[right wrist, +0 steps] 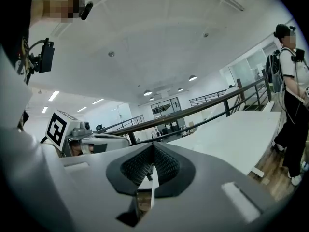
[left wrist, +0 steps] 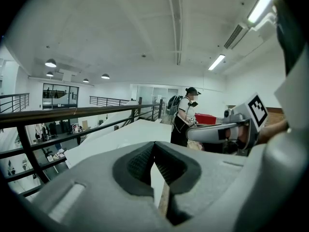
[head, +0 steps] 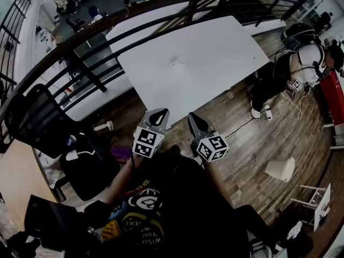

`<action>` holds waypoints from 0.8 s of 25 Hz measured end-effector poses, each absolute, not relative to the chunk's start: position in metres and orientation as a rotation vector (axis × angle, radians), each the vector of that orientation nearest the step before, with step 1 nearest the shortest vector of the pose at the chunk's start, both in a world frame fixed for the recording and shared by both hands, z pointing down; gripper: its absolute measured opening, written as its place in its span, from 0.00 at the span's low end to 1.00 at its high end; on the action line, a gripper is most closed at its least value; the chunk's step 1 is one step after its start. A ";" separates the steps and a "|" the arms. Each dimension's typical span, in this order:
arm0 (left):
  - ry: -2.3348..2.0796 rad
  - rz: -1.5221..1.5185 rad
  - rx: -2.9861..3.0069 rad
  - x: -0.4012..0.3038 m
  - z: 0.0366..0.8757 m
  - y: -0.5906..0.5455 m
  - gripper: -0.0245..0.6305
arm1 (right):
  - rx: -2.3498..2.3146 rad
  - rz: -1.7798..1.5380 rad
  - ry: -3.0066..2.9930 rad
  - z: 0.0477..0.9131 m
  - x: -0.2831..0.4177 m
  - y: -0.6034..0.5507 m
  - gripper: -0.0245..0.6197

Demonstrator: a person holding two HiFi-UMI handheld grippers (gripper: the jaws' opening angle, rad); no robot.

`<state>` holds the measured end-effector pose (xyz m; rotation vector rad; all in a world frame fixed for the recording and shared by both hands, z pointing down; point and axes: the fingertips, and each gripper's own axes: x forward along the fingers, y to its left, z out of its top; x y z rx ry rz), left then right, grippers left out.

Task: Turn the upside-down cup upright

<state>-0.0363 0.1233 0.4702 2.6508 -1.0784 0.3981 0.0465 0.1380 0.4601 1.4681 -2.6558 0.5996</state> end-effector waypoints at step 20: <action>-1.072 0.398 2.559 -0.033 0.522 0.046 0.04 | 1.410 0.649 -2.608 0.519 0.046 0.068 0.04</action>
